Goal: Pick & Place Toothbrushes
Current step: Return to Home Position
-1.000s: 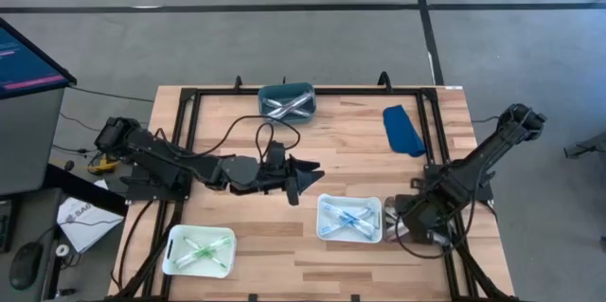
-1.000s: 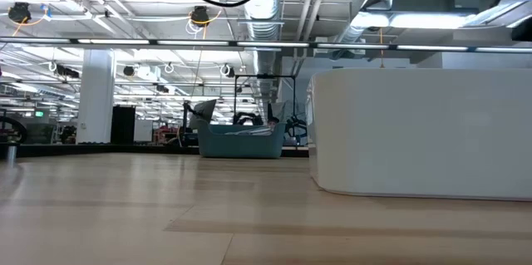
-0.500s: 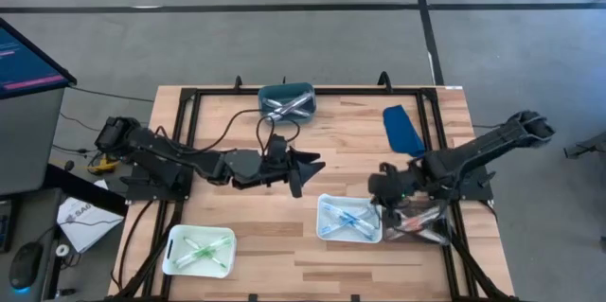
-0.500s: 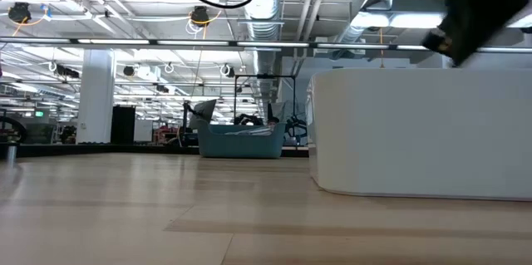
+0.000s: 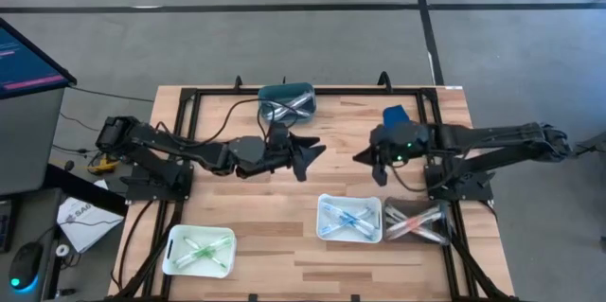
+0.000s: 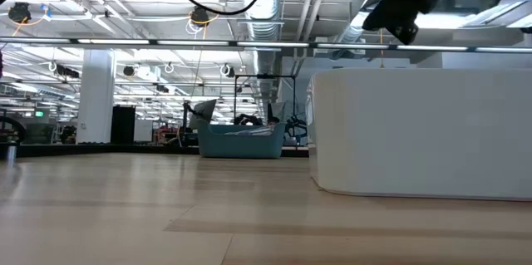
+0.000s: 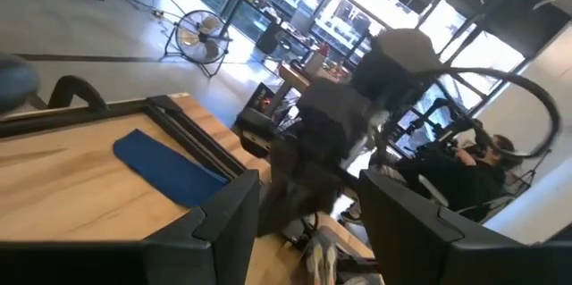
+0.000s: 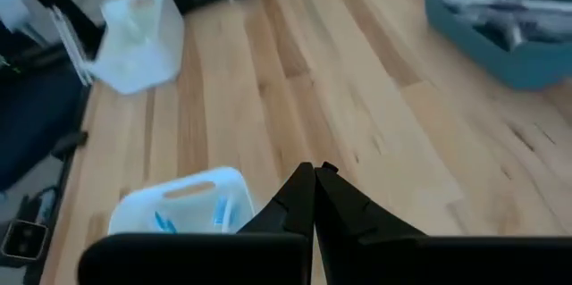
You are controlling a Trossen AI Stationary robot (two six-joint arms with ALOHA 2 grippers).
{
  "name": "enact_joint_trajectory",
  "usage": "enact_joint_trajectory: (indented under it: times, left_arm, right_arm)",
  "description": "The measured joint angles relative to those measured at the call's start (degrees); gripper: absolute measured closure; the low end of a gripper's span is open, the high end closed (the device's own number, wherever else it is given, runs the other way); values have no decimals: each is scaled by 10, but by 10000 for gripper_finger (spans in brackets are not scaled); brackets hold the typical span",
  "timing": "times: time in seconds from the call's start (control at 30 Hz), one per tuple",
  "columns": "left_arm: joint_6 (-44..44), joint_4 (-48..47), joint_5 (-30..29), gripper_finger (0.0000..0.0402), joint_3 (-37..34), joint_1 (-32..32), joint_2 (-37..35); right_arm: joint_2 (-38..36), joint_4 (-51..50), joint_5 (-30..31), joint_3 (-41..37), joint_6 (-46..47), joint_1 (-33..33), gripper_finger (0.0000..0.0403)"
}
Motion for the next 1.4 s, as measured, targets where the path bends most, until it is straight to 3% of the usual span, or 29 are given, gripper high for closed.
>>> enact_joint_trajectory:
  times: [0.4, 0.67, 1.13, 1.4]
  left_arm:
    - [8, 0, 3, 215, 0, 6, 0]
    - [6, 0, 2, 215, -24, 6, 1]
    - [4, 2, 2, 215, -48, 18, 0]
    - [5, 2, 2, 215, -49, 18, 0]
  right_arm:
    - [-148, 123, -24, -173, 56, -71, 403]
    - [-258, 149, -12, -270, 118, -65, 403]
    - [-551, 138, 46, -369, 136, -62, 403]
    - [-551, 143, 58, -396, 150, -61, 403]
